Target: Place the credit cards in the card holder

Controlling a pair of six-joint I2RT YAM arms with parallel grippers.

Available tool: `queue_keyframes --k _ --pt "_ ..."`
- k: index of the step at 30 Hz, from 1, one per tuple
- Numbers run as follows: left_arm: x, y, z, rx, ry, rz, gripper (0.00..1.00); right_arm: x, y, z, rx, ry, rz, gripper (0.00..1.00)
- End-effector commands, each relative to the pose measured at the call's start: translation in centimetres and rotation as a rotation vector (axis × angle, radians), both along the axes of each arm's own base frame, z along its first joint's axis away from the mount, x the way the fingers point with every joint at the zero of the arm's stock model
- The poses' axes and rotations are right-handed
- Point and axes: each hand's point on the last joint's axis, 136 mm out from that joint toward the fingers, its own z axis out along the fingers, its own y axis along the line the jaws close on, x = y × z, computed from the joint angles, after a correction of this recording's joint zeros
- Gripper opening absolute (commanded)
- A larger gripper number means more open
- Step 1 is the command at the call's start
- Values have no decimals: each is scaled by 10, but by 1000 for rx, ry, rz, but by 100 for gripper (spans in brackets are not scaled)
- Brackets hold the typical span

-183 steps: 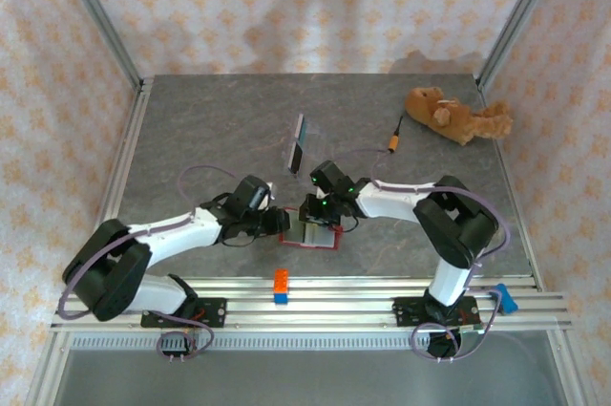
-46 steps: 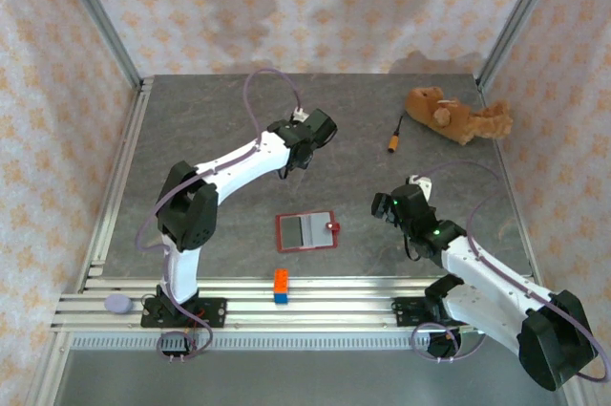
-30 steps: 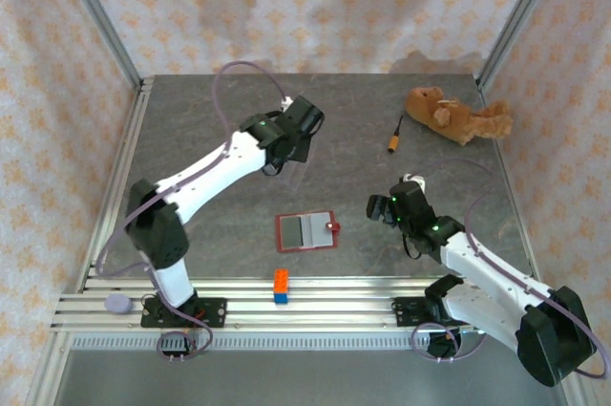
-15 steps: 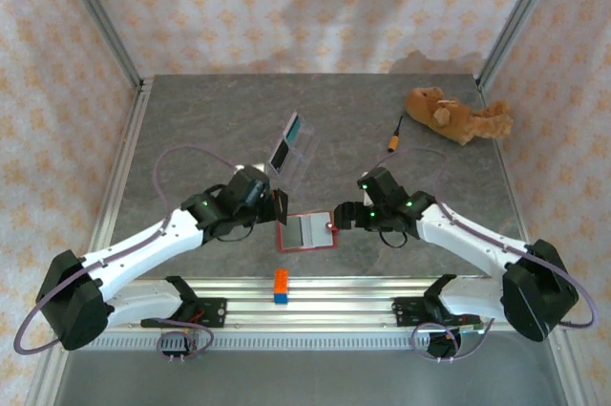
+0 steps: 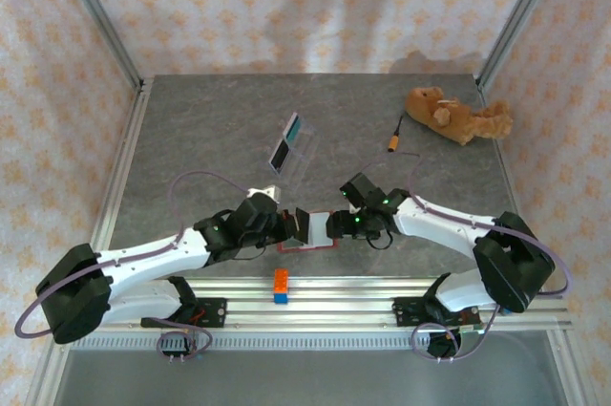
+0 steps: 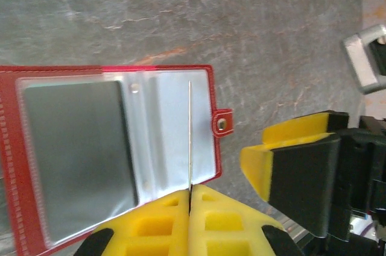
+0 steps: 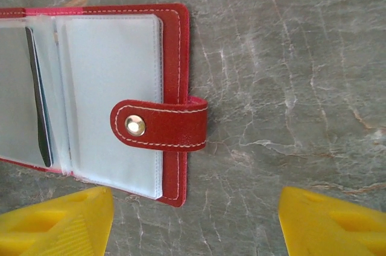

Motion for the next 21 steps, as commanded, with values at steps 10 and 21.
queue_keyframes --k 10,21 --pt "6 5 -22 0 -37 90 0 12 11 8 27 -32 -23 72" --pt "8 0 -35 43 -16 63 0 13 11 9 33 -38 -22 72"
